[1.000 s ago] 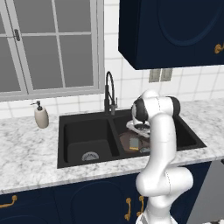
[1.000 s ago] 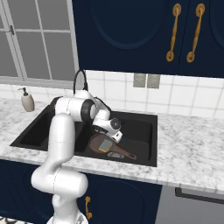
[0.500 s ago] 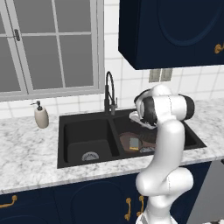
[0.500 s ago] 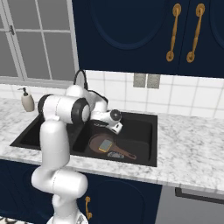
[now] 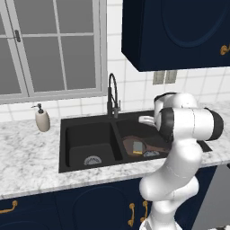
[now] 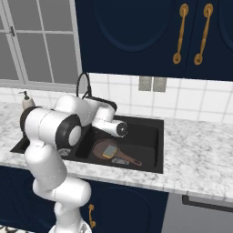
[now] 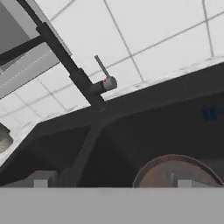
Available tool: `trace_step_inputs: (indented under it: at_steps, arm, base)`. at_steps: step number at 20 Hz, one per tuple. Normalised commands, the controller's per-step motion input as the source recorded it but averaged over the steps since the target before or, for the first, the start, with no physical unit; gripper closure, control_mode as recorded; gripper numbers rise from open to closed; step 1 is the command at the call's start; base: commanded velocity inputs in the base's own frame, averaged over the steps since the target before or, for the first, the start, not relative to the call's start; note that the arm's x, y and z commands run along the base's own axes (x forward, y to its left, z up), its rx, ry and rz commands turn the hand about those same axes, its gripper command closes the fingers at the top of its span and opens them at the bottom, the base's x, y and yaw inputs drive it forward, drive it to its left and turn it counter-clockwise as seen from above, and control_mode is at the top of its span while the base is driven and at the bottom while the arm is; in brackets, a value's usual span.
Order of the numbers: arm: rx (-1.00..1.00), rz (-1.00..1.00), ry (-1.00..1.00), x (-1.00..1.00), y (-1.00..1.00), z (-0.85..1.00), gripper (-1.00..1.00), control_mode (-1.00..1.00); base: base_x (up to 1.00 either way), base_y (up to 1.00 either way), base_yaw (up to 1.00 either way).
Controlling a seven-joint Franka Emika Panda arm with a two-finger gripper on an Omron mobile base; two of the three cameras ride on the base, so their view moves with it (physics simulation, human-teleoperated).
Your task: Pick the pan and sponge and place them into the sink. Then turn on the water.
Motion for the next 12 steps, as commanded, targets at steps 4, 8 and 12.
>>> trace_step_inputs:
  at_steps: [4, 8, 12]
  arm:
    - [-0.06, 0.33, -0.24, -0.40, 0.00, 0.33, -1.00, -1.00]
    - [-0.03, 0.31, -0.19, -0.19, 0.00, 0.26, -1.00, -1.00]
    - [0.00, 0.27, -0.17, -0.15, 0.00, 0.31, -1.00, -1.00]
  base:
    - [0.00, 0.00, 0.00]
    - [0.00, 0.00, 0.00]
    - [0.00, 0.00, 0.00]
